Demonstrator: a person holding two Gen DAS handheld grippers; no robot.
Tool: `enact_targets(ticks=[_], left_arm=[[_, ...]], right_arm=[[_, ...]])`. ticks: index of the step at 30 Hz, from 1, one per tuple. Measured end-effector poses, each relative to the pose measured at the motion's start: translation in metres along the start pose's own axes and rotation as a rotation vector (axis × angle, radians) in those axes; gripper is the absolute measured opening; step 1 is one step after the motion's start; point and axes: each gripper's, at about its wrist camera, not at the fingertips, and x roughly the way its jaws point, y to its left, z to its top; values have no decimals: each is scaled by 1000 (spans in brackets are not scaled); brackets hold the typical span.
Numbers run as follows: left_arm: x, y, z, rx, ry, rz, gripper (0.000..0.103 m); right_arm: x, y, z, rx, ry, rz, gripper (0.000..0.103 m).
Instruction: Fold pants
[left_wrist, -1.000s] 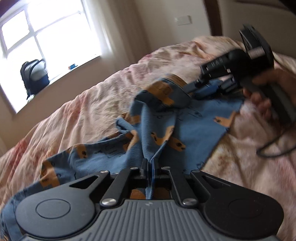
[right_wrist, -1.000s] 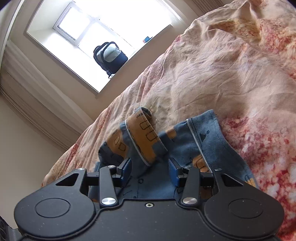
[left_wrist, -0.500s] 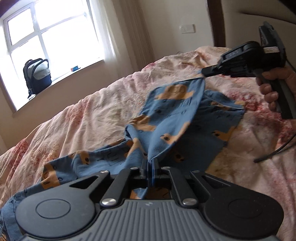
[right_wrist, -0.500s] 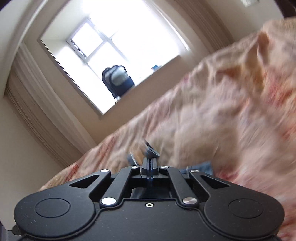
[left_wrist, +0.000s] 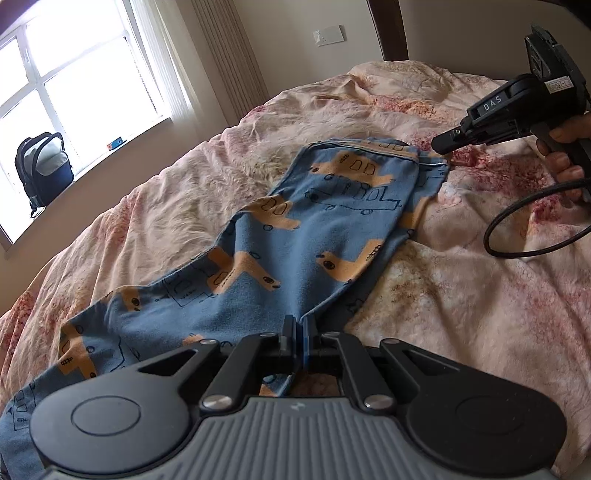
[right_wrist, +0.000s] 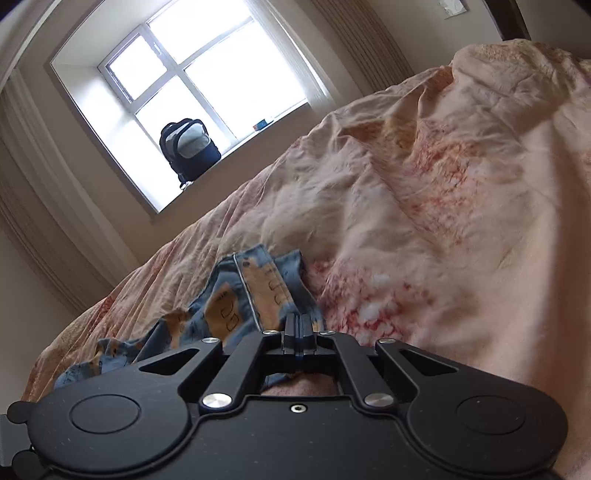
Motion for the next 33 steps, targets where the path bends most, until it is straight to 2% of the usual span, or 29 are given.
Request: enact_targets(ticks=[2,4,6,9,13,15,16,17,18,20,23,26,29,30,32,33], left_arm=[[-1,0,0,0,-2,1,3],[-1,0,1,3,-3,2,3],[-1,1,2,4,-2,3,3],[-2,1,3,-4,-6,4,3],[-2,1,2,-6,-6,5,3],[-2,1,2,-4,-7,7,3],[-2,1,2,-6,-8,9,3],[-2,1,2,-8,-11,10,3],[-3,1,1,-11,-13,12,3],[-4,2,1,-18,-19,11,3],[-4,1,0,-17,-25,6,3],[1,-1,-3,-9,-11,-3,3],[6,-1,-6,-18,-1,-12,3],[6,0,-6,-20,3,-18,5],[5,5,-7,-43,6,-48,15],[5,9,-8,-69,6,-61,35]], right_arm=[[1,7,5,3,18,41,17],[2,12,10,-7,26,61,26],[8,14,12,-12,48,52,27],[24,7,12,64,109,21,27],[30,-7,15,171,118,51,30],[35,-9,19,192,109,55,30],[38,-9,21,193,101,51,26],[40,-9,22,194,92,37,11],[40,-8,22,193,76,34,6],[29,-1,22,159,19,46,5],[0,17,17,32,-67,13,4],[-10,17,6,-17,-42,-34,4],[-4,5,-9,2,-20,-80,4],[-3,3,-11,17,-20,-82,4],[-2,5,-13,-4,-12,-85,8],[-2,8,-12,-28,-7,-85,11]])
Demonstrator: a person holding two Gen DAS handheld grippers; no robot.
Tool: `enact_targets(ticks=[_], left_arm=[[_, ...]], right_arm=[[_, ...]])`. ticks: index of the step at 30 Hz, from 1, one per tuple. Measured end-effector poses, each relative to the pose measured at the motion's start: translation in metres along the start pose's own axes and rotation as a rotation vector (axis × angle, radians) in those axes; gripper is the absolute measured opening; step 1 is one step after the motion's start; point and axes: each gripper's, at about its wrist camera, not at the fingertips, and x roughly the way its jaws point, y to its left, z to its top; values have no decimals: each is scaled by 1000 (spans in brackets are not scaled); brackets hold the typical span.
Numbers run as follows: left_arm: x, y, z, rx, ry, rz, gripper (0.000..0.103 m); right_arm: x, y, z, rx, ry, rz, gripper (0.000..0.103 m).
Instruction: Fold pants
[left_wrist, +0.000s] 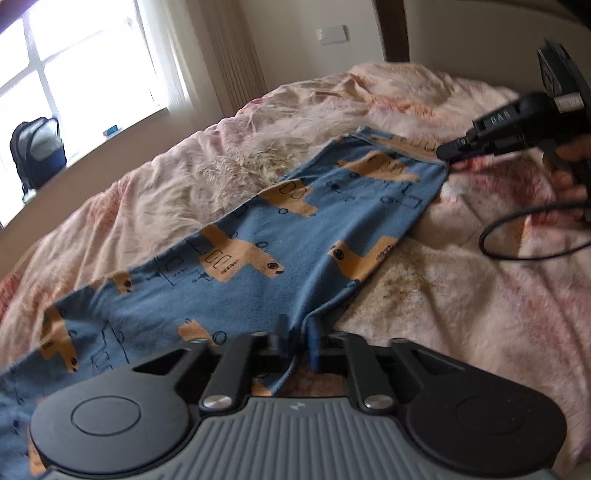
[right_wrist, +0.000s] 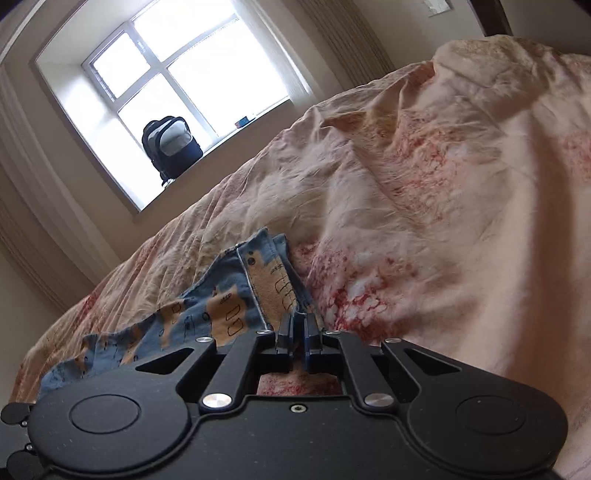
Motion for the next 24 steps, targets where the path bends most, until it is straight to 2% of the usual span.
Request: enact_targets(ticks=[1,2,4,7,9,11,15,17,19,20,21,22,24], left_arm=[[-1,5,-1,-35,1,-12,55],[-4,12,-2,-78,-10,-22,59],[-9,26,-3,-166,-27,-42,62],[-13,51,-1,-256,-63,16,69],[-11,64,6,-232,-56,102,69],[-6,80,13,-172,-43,157,69],[11,116,23,-117,-31,163,69],[22,132,29,-92,-29,155,69],[36,139,35,-31,-16,168,67],[45,140,38,6,4,174,63],[54,140,39,38,27,181,46],[63,140,40,65,55,195,34],[76,139,40,87,72,229,34]], right_arm=[[-2,3,3,-22,1,4,19],[-5,6,7,-50,-1,5,33],[-7,12,20,-131,-11,1,52],[10,27,44,-282,26,12,59],[30,38,57,-383,36,27,59],[55,46,70,-446,73,69,58],[89,54,84,-497,150,69,51],[100,54,86,-499,191,74,42],[104,54,85,-519,193,73,33],[104,54,85,-521,182,74,28],[103,55,85,-519,173,76,26],[102,56,84,-524,159,70,20],[97,61,82,-549,122,46,15]])
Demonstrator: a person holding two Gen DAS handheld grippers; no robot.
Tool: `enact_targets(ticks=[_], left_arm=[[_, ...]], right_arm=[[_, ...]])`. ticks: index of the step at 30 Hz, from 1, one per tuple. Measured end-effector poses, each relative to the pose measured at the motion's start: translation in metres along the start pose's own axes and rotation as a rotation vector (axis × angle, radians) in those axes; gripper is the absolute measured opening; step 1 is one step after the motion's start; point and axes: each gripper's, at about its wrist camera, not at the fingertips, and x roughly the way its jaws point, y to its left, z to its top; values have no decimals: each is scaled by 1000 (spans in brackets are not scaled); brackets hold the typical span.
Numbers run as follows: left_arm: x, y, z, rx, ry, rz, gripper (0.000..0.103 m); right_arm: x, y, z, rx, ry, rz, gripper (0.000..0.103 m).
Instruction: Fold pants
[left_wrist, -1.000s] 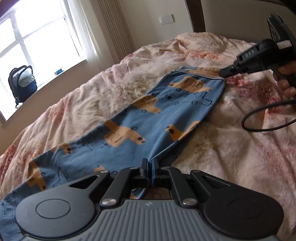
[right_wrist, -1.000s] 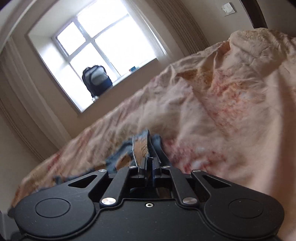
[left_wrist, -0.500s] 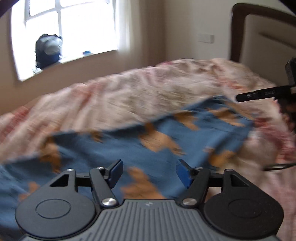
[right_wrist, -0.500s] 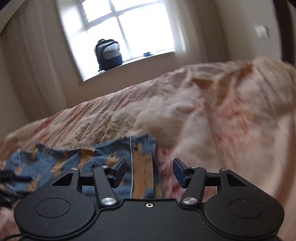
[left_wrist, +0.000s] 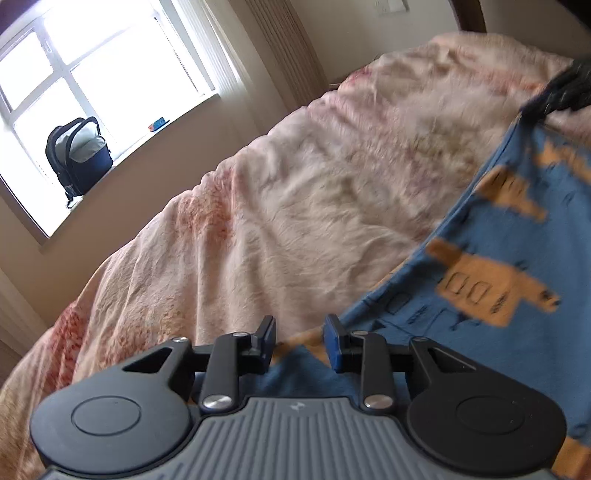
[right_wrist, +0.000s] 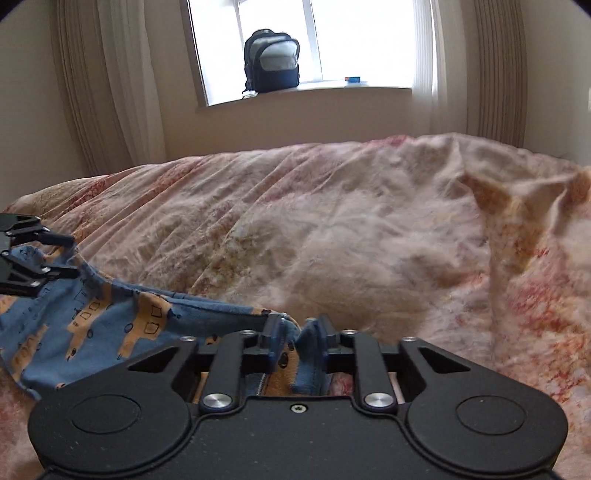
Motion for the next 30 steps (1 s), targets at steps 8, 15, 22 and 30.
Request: enact_targets(ticks=[8,15,22,30], left_arm=[[8,8,-5,-79,-49,108,42],[-41,77,-34,-216,-90,51,86],[-15,122,-55,-325,95,-82,73],[-3,116,-41,-297,117,-103,5]], right_arm=[[11,1,-3,-1,9,-98,39],[-1,58,18,-236,-75,-32,69],[65,144,34,-345,73,279,71],[93,179,32,-423,117,253,14]])
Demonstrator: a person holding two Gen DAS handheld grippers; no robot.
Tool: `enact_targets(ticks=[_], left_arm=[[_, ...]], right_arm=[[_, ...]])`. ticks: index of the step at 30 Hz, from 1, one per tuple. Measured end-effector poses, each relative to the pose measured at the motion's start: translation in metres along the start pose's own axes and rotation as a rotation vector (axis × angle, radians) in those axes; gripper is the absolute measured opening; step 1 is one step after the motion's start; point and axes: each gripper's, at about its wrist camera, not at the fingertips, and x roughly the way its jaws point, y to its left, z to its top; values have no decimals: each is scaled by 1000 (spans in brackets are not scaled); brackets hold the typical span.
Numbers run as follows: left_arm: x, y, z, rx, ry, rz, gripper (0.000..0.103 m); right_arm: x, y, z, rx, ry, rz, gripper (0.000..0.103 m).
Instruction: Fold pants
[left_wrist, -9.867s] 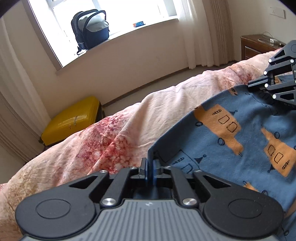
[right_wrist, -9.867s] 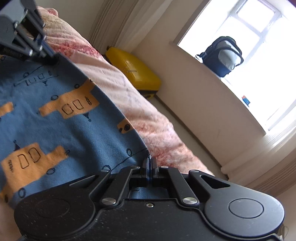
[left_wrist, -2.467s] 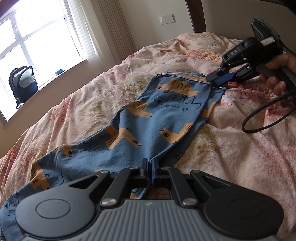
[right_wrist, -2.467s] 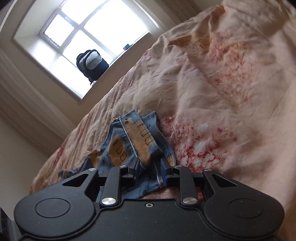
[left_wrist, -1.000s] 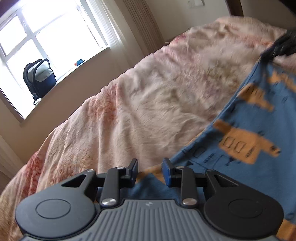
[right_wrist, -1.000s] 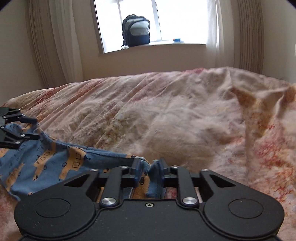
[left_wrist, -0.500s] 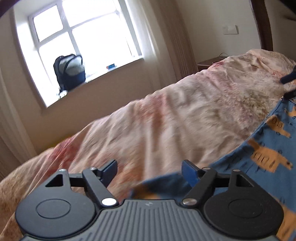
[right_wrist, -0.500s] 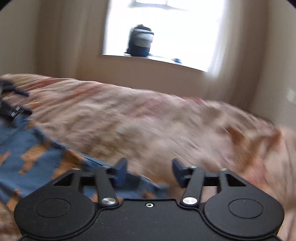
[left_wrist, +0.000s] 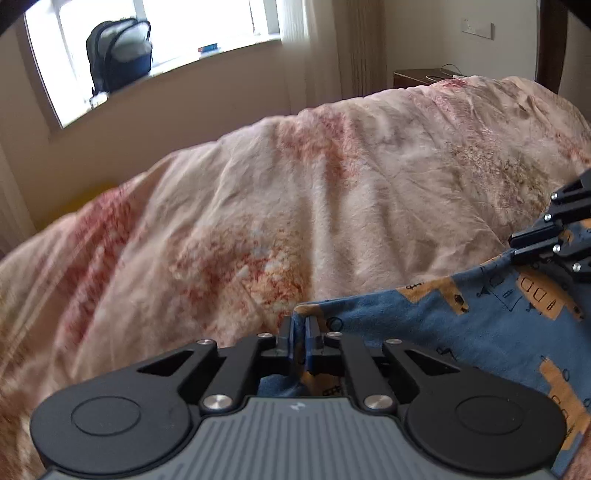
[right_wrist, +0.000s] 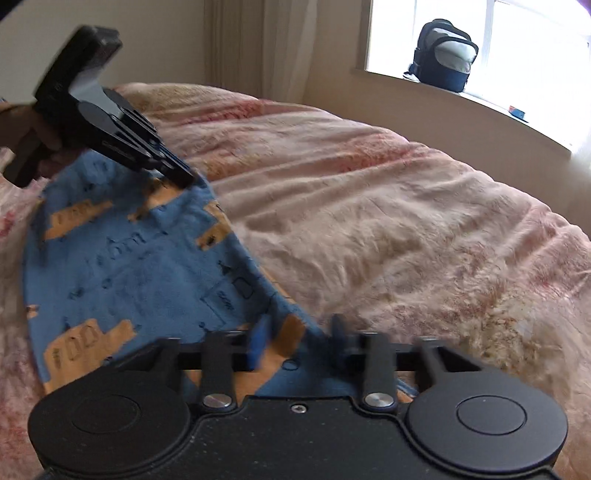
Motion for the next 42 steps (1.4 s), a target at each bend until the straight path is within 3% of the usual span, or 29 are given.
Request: enact_targets(ticks=[3,5,7,8,9,10,11,13,15,17,20,22,23,26,31,37,40,42], left_arm=[[6,-8,-8,49,-20,50,6],[15,-12,-14,47,-21,75,12],[7,-14,-16,10,-65,112,31],[-3,-14,-17,-11,-98,127,40],[-16,-12,-21,-30,-140,133,60],[-31,-10,-26,-42,-181,139,73],[-42,-8,-32,-47,-212,156,75],[-56,-4,-44,-57,-220,200,77],[-56,1,-60,-52,-183,265,78],[-45,5,-76,-47,-108,406,78],[-39,24,-101,-73,-74,511,83],[-50,36,-112,-110,-87,518,93],[-58,41,-116,-129,-93,503,94],[-83,51,-123,-176,-125,450,95],[-115,76,-127,-325,-240,405,98],[-102,100,-137,-360,-138,509,94],[-92,109,-142,-383,-127,507,95],[-79,111,-143,-360,-103,545,96]], right_arm=[[-2,-1,-3,-9,-17,-28,10],[7,-1,-7,15,-3,-38,14],[6,-1,-7,24,-14,-66,23],[1,1,-5,29,-31,-87,33],[-5,4,-4,21,-50,-107,37],[-11,10,-2,-2,-75,-117,48],[-17,16,1,-28,-102,-119,59],[-21,31,8,-69,-140,-93,69],[-15,50,18,-104,-148,-57,73],[-2,71,23,-145,-119,-38,79],[19,90,18,-235,-46,-72,80],[17,83,11,-222,-37,-112,85],[13,74,8,-192,-25,-146,90],[-4,45,6,-80,-8,-222,91],[-3,44,38,-30,-110,-129,94],[71,89,100,-69,-111,27,92],[101,102,118,-82,-116,8,92],[122,106,120,-127,-73,-71,93]])
